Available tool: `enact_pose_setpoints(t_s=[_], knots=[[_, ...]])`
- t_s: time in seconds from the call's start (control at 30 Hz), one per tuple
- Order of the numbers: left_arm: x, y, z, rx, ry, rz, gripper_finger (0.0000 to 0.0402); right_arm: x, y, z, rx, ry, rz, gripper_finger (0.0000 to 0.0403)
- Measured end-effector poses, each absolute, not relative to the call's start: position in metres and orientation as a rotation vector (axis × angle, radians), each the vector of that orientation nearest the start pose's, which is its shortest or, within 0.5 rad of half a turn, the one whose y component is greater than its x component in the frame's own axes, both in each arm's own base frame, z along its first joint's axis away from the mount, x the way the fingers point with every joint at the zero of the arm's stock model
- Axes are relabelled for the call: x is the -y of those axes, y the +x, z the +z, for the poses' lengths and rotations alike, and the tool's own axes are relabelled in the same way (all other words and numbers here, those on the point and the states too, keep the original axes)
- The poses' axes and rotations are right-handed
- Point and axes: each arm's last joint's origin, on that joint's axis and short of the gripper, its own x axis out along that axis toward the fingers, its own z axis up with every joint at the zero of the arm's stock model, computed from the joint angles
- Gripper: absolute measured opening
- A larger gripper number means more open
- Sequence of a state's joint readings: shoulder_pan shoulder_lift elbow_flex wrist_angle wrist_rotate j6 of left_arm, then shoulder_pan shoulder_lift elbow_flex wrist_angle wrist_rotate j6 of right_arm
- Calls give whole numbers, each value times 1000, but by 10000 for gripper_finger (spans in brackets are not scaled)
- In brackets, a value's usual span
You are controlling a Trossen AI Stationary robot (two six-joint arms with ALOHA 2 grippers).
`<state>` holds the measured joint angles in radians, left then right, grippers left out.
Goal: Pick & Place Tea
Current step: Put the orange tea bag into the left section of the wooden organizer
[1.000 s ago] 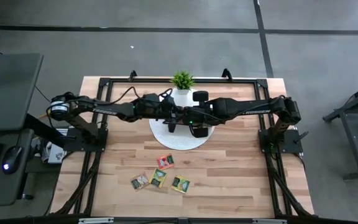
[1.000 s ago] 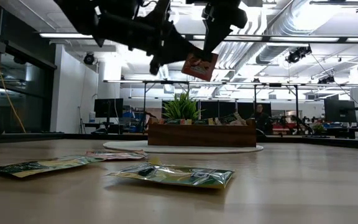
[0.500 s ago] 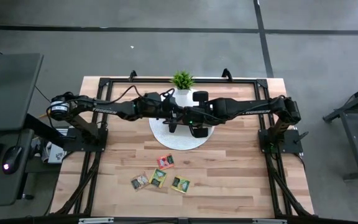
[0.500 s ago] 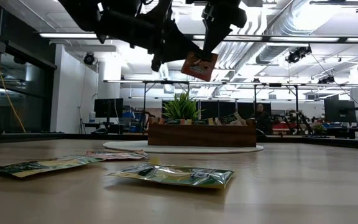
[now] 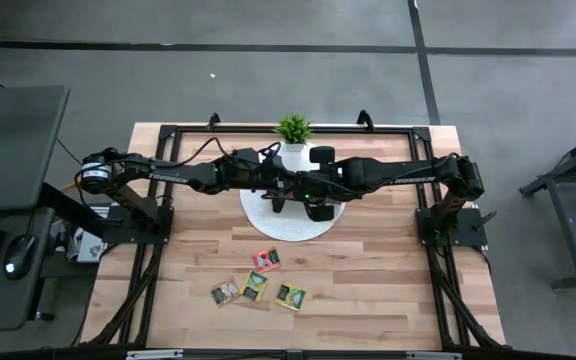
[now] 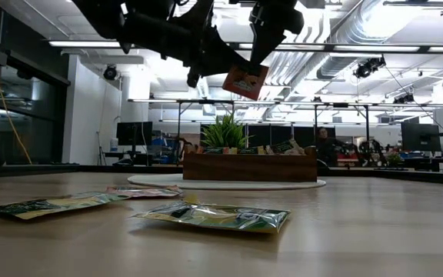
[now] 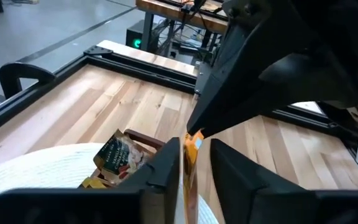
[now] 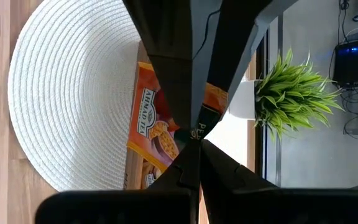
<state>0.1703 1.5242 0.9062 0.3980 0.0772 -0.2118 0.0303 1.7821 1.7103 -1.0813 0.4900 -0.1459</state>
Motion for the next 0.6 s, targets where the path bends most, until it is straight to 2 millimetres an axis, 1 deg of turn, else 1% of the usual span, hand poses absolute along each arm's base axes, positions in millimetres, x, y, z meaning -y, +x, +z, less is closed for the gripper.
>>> enact_pose_setpoints(t_s=[0.13, 0.2, 0.5, 0.6], knots=[[-55, 332, 252, -218, -203, 112, 25, 3, 362, 319, -1155, -427, -326, 0], [-55, 332, 252, -218, -189, 111, 7, 3, 362, 319, -1155, -427, -326, 0], [-54, 331, 251, -232, -170, 91, 1, 2, 362, 318, -1145, -357, -333, 1], [-54, 331, 250, -245, -167, 96, 1, 3, 362, 319, -1136, -314, -360, 11]])
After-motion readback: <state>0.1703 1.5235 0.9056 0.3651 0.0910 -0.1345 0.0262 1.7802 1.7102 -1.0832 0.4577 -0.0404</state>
